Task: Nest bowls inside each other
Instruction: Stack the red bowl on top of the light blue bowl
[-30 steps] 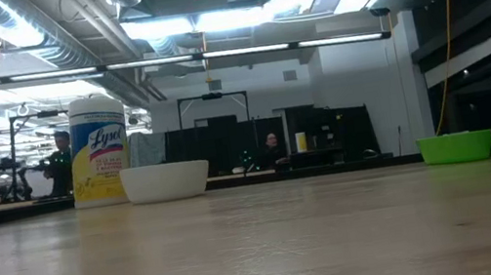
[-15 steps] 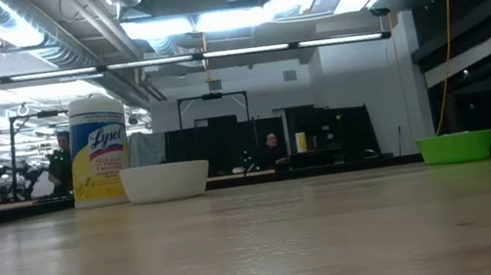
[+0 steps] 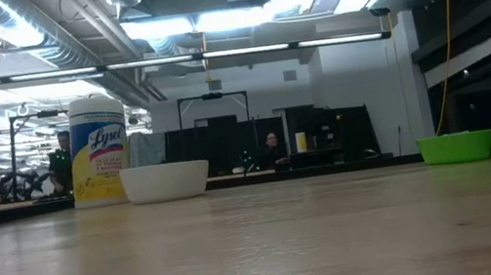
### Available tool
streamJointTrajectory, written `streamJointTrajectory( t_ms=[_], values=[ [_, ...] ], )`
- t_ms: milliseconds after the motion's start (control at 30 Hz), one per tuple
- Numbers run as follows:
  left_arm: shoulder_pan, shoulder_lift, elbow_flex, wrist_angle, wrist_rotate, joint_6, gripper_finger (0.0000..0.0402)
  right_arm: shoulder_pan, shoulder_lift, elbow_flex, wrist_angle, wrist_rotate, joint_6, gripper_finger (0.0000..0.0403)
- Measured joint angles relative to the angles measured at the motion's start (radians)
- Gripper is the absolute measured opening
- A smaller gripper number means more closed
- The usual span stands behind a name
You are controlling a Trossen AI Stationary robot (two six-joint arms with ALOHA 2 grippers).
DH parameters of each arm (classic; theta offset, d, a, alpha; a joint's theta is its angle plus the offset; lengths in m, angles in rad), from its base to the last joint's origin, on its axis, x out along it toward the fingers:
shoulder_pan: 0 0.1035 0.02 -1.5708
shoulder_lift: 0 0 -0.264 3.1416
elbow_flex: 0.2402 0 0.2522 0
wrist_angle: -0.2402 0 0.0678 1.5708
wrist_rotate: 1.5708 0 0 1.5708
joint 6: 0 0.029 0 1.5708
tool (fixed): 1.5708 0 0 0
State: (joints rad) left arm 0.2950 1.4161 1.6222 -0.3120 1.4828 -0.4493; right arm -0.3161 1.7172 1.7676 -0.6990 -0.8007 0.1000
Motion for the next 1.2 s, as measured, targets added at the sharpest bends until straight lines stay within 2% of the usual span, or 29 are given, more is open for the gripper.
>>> streamJointTrajectory(
  t_ms=[67,133,167,233,300,333,367,467,933,1200],
  values=[
    [0.070,-0.008,0.000,-0.121,-0.097,0.132,0.0002,-0.024,0.000,0.000,-0.166,0.190,-0.076,0.0153],
    [0.139,-0.019,0.000,-0.308,-0.295,0.336,0.0002,-0.037,0.001,0.000,-0.283,0.373,-0.118,0.0146],
    [0.168,-0.020,0.001,-0.404,-0.432,0.440,0.0002,-0.042,0.001,-0.003,-0.321,0.442,-0.133,0.0143],
    [0.222,-0.018,0.001,-0.616,-0.784,0.602,0.0002,-0.046,0.001,-0.012,-0.358,0.530,-0.135,0.0137],
    [0.258,0.006,-0.003,-0.780,-1.106,0.696,0.0002,-0.048,0.001,-0.019,-0.375,0.566,-0.131,0.0131],
    [0.268,0.022,-0.015,-0.818,-1.204,0.713,0.0002,-0.051,0.001,-0.020,-0.374,0.569,-0.130,0.0129],
    [0.278,0.033,-0.035,-0.845,-1.256,0.717,0.0002,-0.053,0.001,-0.021,-0.367,0.569,-0.130,0.0127],
    [0.293,0.039,-0.100,-0.877,-1.309,0.730,0.0002,-0.059,0.001,-0.021,-0.342,0.574,-0.130,0.0122],
    [0.221,0.042,-0.536,-0.530,-1.462,0.656,0.0002,-0.053,0.001,-0.022,-0.307,0.569,-0.104,0.0132],
    [0.190,0.041,-0.584,-0.359,-1.500,0.643,0.0002,-0.054,0.001,-0.022,-0.269,0.546,-0.082,0.0135]
  ],
)
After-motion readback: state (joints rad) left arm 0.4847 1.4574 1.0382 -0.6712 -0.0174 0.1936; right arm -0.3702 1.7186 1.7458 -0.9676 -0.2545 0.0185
